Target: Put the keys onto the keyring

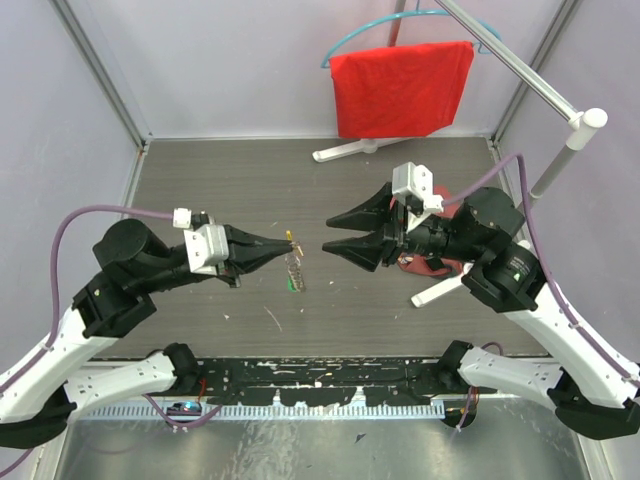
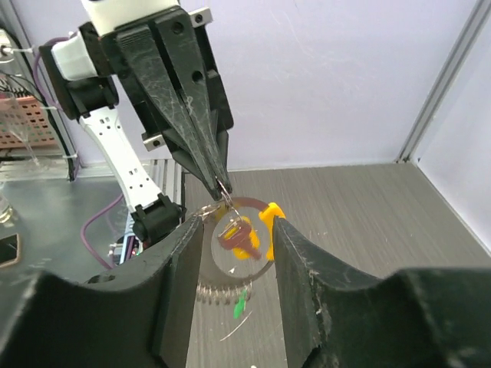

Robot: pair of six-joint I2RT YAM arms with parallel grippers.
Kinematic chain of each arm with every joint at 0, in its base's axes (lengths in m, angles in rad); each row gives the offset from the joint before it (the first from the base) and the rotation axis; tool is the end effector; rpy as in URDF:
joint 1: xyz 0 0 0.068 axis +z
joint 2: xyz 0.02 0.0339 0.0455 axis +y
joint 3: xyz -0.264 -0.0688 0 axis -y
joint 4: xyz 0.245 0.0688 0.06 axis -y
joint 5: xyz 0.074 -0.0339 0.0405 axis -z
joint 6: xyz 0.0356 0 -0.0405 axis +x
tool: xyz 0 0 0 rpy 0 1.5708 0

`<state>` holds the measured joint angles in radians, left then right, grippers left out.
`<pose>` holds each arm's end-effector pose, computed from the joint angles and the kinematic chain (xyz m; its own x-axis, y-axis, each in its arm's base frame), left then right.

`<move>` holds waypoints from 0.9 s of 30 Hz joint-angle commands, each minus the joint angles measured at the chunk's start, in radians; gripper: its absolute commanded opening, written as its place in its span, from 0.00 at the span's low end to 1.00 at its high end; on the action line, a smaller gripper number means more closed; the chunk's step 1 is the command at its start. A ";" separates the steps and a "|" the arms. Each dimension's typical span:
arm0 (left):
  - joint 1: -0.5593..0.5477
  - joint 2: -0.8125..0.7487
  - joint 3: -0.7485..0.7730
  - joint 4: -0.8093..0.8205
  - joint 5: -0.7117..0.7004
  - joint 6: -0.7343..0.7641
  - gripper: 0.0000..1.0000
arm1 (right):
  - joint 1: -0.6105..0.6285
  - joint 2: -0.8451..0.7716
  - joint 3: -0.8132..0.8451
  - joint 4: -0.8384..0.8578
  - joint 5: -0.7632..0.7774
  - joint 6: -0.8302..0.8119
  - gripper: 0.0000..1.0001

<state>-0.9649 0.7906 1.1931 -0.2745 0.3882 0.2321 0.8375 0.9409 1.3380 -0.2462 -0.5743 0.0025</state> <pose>0.0700 -0.1246 0.4660 0.2949 -0.0518 -0.9541 0.9318 0.2368 0.2752 0.0994 0.1392 0.4925 0.0982 0.1121 -0.9888 -0.9835 0.1626 -0.0792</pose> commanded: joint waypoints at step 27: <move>-0.006 0.020 -0.070 0.340 0.177 -0.281 0.00 | -0.002 0.031 -0.003 0.189 -0.253 0.022 0.42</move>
<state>-0.9653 0.8078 1.1179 0.0097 0.5362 -0.0334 0.8375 0.9859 1.3312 -0.1303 -0.8104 -0.0032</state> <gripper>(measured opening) 0.007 0.439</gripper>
